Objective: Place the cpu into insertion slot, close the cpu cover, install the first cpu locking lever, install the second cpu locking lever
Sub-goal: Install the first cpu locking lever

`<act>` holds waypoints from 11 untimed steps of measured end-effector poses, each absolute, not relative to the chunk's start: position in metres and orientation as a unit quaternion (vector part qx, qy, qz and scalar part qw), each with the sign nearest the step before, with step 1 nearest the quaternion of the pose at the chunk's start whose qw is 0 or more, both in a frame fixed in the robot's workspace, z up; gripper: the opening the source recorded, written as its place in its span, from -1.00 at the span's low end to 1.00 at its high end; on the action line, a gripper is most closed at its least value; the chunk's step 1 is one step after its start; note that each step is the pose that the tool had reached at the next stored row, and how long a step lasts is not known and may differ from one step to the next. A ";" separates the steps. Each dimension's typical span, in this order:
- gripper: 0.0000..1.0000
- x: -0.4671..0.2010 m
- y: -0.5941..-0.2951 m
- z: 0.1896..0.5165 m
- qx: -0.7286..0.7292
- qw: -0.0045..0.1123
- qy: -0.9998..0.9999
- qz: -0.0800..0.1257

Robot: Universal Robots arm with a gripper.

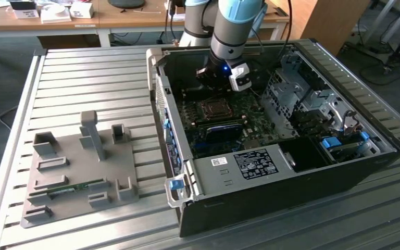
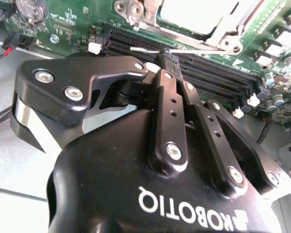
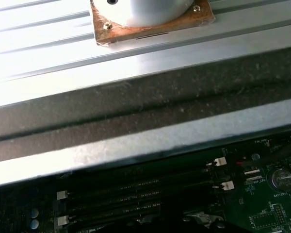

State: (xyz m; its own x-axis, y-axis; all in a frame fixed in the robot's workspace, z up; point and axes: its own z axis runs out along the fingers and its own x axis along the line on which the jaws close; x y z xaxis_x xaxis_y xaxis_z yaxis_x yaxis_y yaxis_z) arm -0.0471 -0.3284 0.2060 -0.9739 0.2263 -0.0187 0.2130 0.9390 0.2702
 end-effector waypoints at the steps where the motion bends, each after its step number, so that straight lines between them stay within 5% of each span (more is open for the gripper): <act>1: -0.79 -0.047 -0.328 0.206 0.112 0.025 0.984 0.134; 11: -0.79 -0.047 -0.328 0.206 0.112 0.025 0.984 0.134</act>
State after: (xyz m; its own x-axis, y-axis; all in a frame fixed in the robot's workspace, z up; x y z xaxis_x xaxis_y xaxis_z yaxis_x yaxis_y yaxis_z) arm -0.0472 -0.3283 0.2057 -0.9739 0.2263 -0.0191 0.2130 0.9393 0.2689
